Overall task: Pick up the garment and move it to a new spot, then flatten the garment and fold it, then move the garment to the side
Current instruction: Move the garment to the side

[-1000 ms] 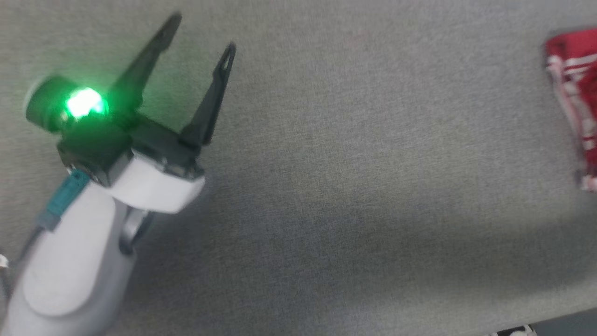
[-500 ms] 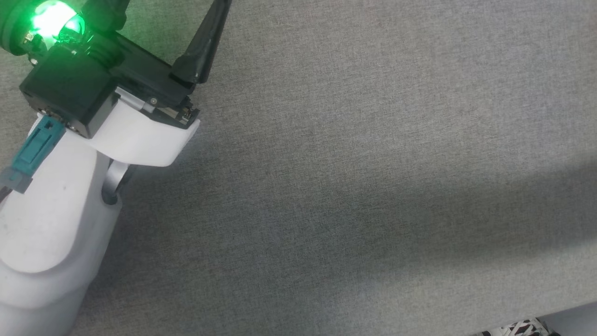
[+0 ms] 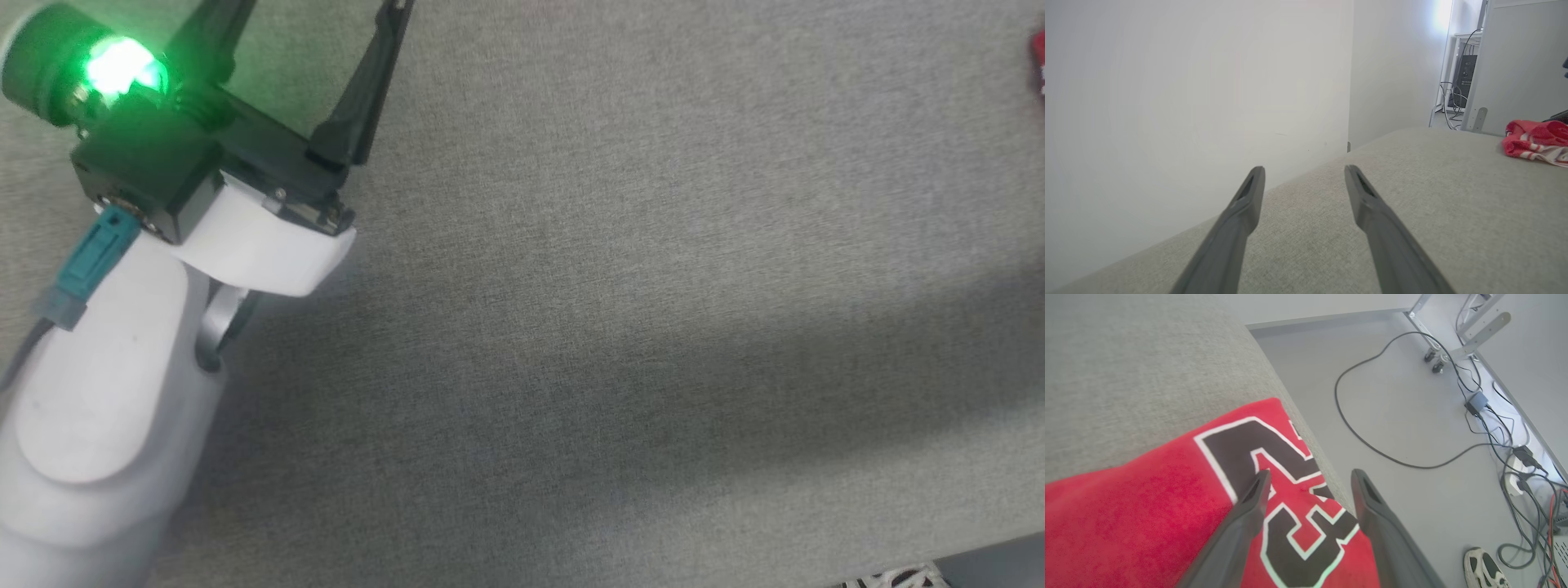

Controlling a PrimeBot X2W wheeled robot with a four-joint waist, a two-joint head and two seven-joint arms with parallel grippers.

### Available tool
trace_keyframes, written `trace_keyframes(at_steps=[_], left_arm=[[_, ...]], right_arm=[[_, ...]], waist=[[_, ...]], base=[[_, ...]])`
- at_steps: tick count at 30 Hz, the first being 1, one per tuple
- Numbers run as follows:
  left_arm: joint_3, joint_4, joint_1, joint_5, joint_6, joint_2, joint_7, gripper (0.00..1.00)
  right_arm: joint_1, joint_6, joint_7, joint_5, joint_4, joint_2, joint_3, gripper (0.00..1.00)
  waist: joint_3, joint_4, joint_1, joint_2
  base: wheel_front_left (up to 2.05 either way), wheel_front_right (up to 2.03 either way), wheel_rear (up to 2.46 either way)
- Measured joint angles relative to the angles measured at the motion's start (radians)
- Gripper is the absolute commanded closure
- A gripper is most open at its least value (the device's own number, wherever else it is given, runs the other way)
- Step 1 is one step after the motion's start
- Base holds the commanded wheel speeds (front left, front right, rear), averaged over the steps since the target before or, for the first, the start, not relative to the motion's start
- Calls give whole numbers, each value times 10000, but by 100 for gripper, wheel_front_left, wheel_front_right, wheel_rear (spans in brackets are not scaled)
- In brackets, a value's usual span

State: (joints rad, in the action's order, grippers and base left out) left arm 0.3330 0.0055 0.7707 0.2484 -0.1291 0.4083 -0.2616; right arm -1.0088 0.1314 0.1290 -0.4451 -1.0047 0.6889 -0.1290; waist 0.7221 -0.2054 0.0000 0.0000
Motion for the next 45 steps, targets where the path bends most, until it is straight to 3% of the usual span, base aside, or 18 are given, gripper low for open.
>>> trace_keyframes(at_steps=[9,17,29,39,45], left_arm=[[-700,525,-1826,52,0,-552,0,0],[-1776,1229,-3995,84,-2,-1636,0,0],[-2713,1902,-6549,77,0,-2539,0,0],[-3191,1825,-7469,119,0,-2606,0,0],[-3267,1687,-7865,153,0,-2506,0,0]], right_arm=[[550,0,-541,-242,1419,-230,2213,0],[2308,0,-1994,-282,2322,-936,3476,0],[4999,0,-3684,-389,3049,-2410,4008,0],[6234,0,-3862,-299,4205,-3062,3864,0],[7113,-2,-3900,-111,5484,-3551,2918,0]], waist=[[-1376,214,0,0],[-3035,726,0,0],[-5541,1696,0,1],[-6791,2222,0,1],[-7211,2492,0,1]], base=[[0,0,0],[0,0,0],[0,0,0],[0,0,0],[0,0,0]])
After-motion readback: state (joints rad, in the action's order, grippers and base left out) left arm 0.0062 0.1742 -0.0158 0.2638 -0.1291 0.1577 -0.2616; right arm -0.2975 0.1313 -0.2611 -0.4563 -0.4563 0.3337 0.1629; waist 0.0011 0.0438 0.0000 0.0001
